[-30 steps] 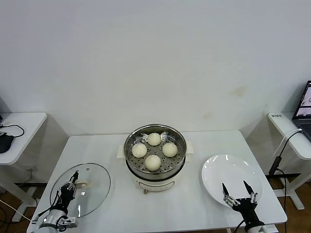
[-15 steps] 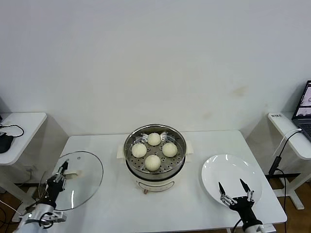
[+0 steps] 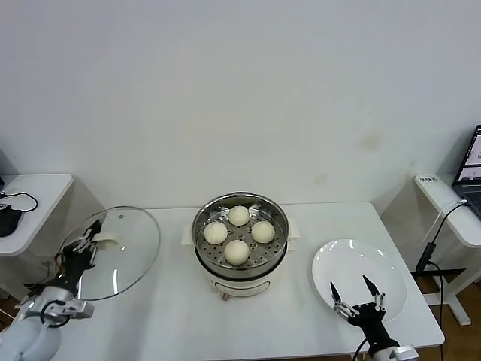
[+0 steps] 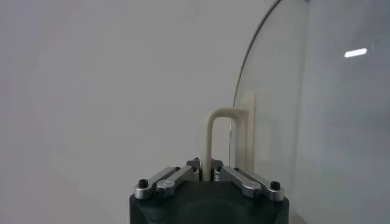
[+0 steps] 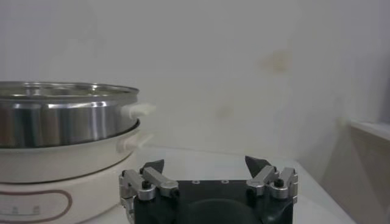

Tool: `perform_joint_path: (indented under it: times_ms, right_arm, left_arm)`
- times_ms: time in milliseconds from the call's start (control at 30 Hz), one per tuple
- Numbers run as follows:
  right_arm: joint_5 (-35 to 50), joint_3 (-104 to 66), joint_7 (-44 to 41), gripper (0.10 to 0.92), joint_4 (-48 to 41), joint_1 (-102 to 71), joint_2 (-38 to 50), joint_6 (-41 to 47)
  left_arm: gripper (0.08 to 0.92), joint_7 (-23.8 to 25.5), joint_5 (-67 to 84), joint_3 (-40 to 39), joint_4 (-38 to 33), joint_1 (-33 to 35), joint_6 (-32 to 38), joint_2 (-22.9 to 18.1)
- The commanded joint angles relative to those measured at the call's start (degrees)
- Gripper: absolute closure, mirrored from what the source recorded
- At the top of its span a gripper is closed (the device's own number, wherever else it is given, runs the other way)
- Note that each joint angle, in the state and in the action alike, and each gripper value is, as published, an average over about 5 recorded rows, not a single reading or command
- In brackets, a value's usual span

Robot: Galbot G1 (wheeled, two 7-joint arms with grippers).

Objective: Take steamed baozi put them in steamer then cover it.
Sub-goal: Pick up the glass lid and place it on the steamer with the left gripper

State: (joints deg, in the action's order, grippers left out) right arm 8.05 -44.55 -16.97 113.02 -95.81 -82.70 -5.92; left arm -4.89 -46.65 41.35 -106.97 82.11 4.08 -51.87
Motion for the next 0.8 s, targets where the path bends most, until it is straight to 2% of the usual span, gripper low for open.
perform_joint_path:
  times_ms: [33, 167, 333, 600, 800]
  right_arm:
    - [-2.0, 0.1, -0.2, 0.203, -0.1, 0.4, -0.3, 0.3]
    - [-4.0, 0.1, -0.3, 0.202, -0.5, 0.8, -1.1, 0.6]
    - [-7.5, -0.1, -0.4, 0.203, -1.1, 1.1, -2.2, 0.8]
    - [-11.7, 0.9, -0.4, 0.203, -3.3, 2.4, -3.4, 0.6]
    - [-12.6, 1.8, -0.5, 0.203, -4.0, 2.5, -3.7, 0.6]
  left_arm:
    - [0.844, 9.7, 2.4, -18.8, -11.7, -13.1, -15.5, 5.3]
    - [0.844, 12.3, -0.9, -28.3, -10.1, -21.7, -21.2, 4.1]
    - [0.844, 16.7, -8.1, -35.6, -8.6, -29.2, -26.0, -0.8]
    - [0.844, 25.8, -20.6, -41.6, -6.9, -34.4, -29.4, -7.4]
    - [0.844, 28.7, -23.8, -45.5, -4.7, -37.2, -31.3, -12.1]
